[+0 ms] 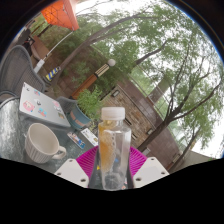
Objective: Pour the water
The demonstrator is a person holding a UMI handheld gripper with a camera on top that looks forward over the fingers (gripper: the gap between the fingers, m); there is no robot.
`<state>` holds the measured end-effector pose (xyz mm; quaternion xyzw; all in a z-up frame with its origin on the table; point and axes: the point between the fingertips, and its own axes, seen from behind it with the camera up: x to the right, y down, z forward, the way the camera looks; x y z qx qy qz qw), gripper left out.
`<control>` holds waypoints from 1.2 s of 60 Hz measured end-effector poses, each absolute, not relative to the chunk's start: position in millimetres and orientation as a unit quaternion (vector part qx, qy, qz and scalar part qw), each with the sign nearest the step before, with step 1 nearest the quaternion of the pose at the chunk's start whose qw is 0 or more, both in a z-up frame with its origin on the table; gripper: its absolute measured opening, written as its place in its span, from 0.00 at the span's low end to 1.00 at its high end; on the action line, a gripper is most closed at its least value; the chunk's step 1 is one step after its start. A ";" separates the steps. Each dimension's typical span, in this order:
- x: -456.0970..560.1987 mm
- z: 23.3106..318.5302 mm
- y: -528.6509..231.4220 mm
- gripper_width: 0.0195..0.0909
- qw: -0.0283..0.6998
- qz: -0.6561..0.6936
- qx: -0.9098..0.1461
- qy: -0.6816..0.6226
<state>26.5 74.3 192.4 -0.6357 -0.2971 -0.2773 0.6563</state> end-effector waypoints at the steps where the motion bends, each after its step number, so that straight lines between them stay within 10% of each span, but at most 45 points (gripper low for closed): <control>1: 30.5 184.2 74.5 0.35 0.657 -0.249 -0.657 -0.274; 12: 31.6 102.3 91.2 0.35 0.647 0.072 -0.759 -0.005; 41: 55.4 88.8 107.8 0.35 0.658 0.030 -0.751 -0.039; 48: 53.7 83.8 106.7 0.53 0.649 0.030 -0.759 -0.047; 54: 57.1 74.4 90.3 0.93 0.611 0.038 -0.790 -0.040; 72: 70.9 127.7 -15.5 0.90 0.613 0.004 -0.789 -0.037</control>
